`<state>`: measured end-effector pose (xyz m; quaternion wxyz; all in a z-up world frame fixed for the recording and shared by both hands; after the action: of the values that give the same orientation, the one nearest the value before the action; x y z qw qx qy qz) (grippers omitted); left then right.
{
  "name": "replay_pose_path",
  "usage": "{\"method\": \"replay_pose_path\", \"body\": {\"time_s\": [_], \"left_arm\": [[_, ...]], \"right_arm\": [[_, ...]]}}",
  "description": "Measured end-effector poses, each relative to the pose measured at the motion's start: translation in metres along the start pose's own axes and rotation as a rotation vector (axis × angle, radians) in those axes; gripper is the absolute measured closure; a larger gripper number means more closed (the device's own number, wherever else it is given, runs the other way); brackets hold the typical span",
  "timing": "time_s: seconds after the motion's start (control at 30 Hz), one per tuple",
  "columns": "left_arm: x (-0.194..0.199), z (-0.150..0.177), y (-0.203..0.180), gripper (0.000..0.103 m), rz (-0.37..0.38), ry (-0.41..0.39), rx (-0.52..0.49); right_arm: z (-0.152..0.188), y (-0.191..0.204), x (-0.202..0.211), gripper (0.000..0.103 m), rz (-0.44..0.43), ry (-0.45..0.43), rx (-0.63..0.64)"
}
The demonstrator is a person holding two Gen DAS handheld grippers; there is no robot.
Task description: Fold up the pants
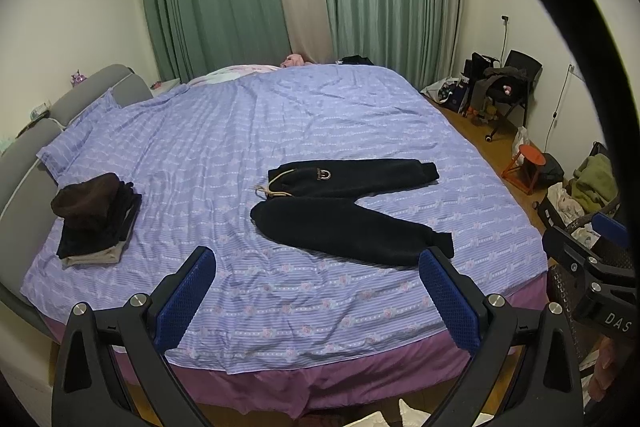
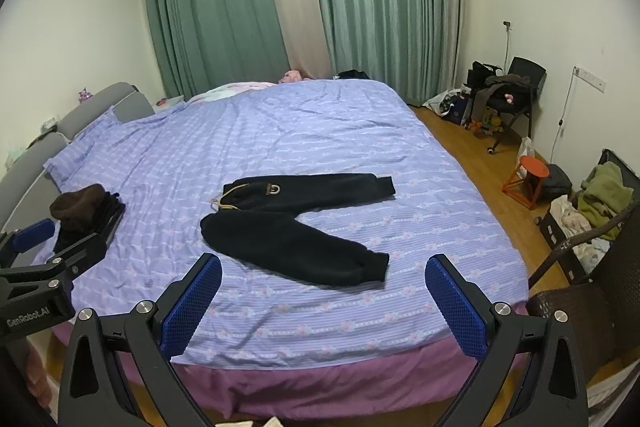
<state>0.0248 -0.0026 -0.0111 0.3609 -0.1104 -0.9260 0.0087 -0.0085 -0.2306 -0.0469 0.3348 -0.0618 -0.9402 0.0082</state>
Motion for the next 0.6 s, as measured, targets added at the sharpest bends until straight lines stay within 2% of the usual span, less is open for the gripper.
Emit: {"method": "replay_pose_path", "body": {"time_s": [0.6], "left_arm": [[0.0026, -0.0066, 0.0075, 0.000, 0.024, -0.011, 0.009]], "right_arm": [[-0.0008, -0.0025, 0.0076, 0.000, 0.020, -0.011, -0.011]]}}
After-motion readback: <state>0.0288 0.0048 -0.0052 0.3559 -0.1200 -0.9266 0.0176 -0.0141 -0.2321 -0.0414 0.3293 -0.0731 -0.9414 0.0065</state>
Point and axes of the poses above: each gripper's, at about its wrist camera, not at the fingertips, and x roughly against the way its jaws point, y to its left, z to its underside, the point moved 3 cm from there along -x, roughly the way its jaws point, and after that the axes turned 12 degrees about z, right-handed, at the moved point
